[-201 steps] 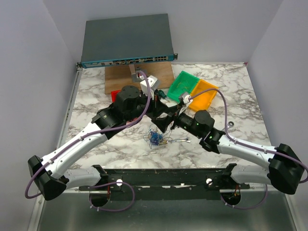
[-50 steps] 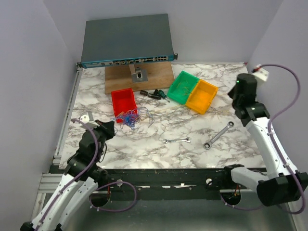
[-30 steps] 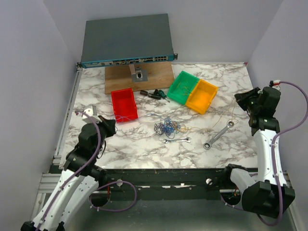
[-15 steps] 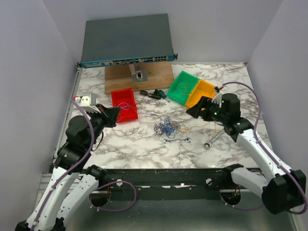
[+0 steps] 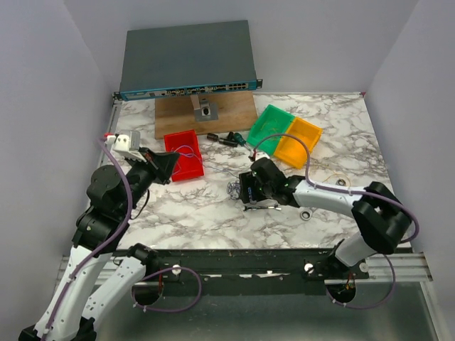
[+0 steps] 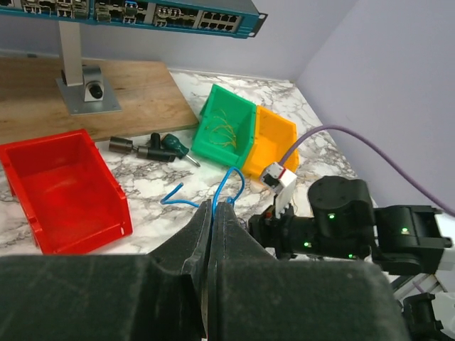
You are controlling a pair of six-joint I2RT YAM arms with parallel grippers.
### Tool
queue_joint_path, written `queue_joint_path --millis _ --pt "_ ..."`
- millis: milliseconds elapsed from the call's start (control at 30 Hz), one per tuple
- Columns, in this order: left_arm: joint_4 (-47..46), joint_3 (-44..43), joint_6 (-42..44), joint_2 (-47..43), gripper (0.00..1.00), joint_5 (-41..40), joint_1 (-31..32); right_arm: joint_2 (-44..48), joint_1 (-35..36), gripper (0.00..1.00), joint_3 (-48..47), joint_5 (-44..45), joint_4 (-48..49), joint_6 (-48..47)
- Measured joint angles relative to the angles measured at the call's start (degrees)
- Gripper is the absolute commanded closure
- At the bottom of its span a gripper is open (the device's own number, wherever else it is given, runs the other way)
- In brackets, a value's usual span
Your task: Untangle the cables
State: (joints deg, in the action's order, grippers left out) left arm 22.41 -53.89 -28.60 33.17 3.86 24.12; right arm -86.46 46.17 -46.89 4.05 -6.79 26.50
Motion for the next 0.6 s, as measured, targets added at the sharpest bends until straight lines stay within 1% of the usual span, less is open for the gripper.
queue_joint_path --millis 33,67,133,167,200,267,300,400,500,600 --pt "-0.02 0.00 -0.13 -0.02 1.00 0.00 0.00 -1.51 0.28 0.37 -0.17 1.90 0.09 0.20" --pt "0.00 0.00 -0.17 -0.20 1.00 -0.13 0.00 -2.86 0.39 0.52 -0.24 4.00 0.15 0.46" --pt "0.52 -0.13 -0.13 -0.72 1.00 -2.05 0.00 -5.05 0.37 0.75 -0.26 8.46 0.04 1.38" --pt "1.03 -0.35 -0.11 -0.90 1.00 -3.13 -0.02 -5.73 0.31 0.82 -0.26 10.78 -0.17 2.45" --pt "2.71 -1.51 -0.11 -1.05 1.00 -6.73 -0.02 -5.95 0.17 0.88 -0.20 14.01 -0.83 4.24" --pt "5.42 -4.11 -0.11 -1.03 1.00 -13.46 -0.15 -5.29 -0.57 0.90 0.04 16.06 -0.98 5.51" --pt "6.43 -5.40 -0.13 -1.11 1.00 -16.59 -0.26 -4.39 -1.36 0.93 0.55 16.81 -0.98 6.51" --pt "7.17 -8.15 0.24 -3.45 1.00 -26.80 -0.55 1.09 -5.95 0.96 3.76 18.27 -1.05 8.79" --pt "6.75 -8.48 0.85 -6.71 1.00 -33.38 -0.76 6.91 -10.45 0.96 6.58 19.85 -1.51 10.19" --pt "5.68 -8.04 1.53 -8.07 1.00 -33.59 -0.87 10.40 -11.52 0.94 7.13 20.02 -2.32 10.29"
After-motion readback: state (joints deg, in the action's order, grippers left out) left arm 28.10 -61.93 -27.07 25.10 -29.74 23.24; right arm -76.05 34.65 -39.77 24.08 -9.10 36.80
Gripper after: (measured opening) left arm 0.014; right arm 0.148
